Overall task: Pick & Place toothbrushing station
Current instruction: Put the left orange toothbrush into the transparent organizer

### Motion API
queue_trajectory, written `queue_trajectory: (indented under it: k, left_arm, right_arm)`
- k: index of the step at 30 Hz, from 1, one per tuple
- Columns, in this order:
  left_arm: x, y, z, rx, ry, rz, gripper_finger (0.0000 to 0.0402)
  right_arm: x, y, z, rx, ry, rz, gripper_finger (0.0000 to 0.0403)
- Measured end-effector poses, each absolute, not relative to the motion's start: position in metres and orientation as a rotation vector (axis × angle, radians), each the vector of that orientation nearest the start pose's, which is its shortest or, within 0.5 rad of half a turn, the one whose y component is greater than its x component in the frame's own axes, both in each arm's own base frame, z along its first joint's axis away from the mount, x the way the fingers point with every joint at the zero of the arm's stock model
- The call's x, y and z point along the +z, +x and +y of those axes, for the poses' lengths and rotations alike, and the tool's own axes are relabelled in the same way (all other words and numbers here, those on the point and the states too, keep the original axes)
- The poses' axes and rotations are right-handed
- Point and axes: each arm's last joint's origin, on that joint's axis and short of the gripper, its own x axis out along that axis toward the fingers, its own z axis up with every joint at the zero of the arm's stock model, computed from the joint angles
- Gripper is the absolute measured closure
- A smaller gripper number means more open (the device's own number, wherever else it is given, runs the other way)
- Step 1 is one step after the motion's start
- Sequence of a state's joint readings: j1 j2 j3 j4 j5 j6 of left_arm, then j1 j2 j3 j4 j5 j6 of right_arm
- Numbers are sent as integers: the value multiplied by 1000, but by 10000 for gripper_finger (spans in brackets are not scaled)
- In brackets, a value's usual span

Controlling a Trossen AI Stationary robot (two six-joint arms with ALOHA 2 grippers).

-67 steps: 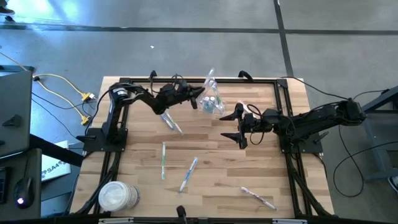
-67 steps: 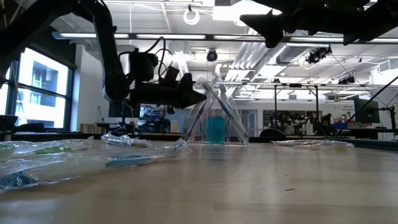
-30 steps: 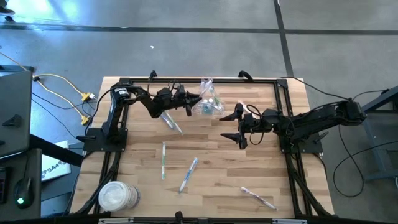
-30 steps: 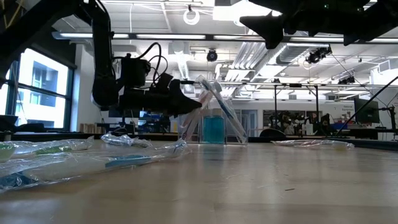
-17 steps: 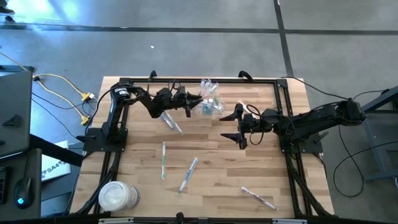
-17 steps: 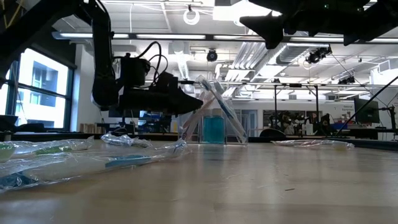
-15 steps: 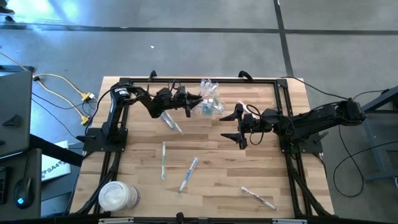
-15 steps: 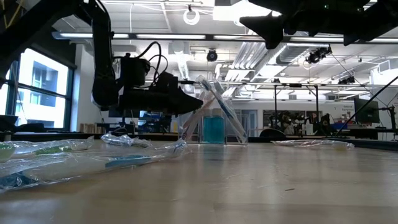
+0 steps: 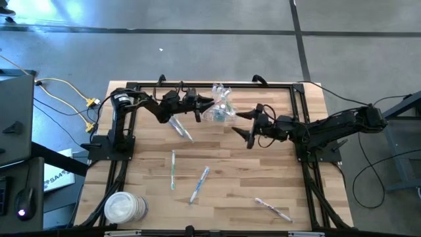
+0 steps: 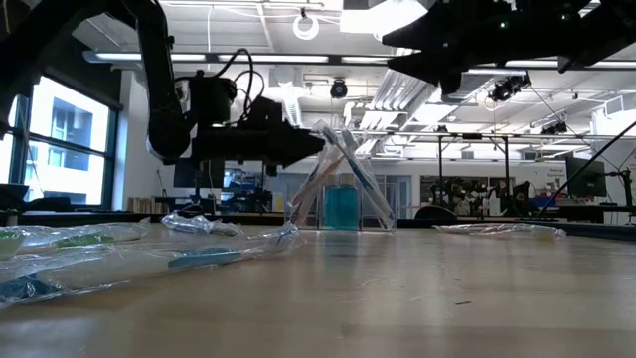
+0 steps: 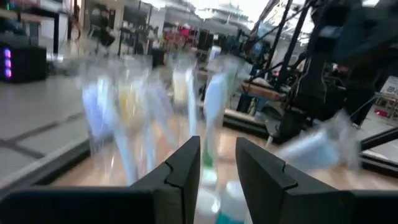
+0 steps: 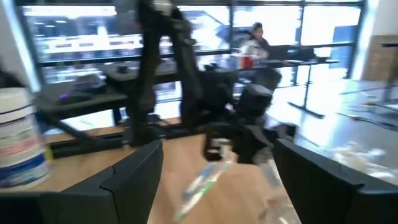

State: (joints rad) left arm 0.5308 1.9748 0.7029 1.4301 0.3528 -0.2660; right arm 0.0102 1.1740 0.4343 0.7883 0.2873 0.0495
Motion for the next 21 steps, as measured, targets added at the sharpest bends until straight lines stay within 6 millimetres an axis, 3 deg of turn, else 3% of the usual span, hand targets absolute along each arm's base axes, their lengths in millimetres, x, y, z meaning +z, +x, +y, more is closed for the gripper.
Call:
queue_trajectory:
  k: [6, 11, 15, 21]
  left_arm:
    - [165, 300, 168, 163, -177, -191, 297]
    - [186, 286, 172, 189, -176, -204, 297]
    - [202, 266, 172, 227, -172, -209, 297]
    - [218, 247, 168, 262, -183, -188, 297]
  right_arm:
    - [230, 231, -27, -566, 114, -74, 105]
    - [221, 226, -57, -641, 169, -2, 135]
    - [219, 222, -76, -602, 232, 3, 203]
    - [225, 215, -100, -687, 226, -15, 363]
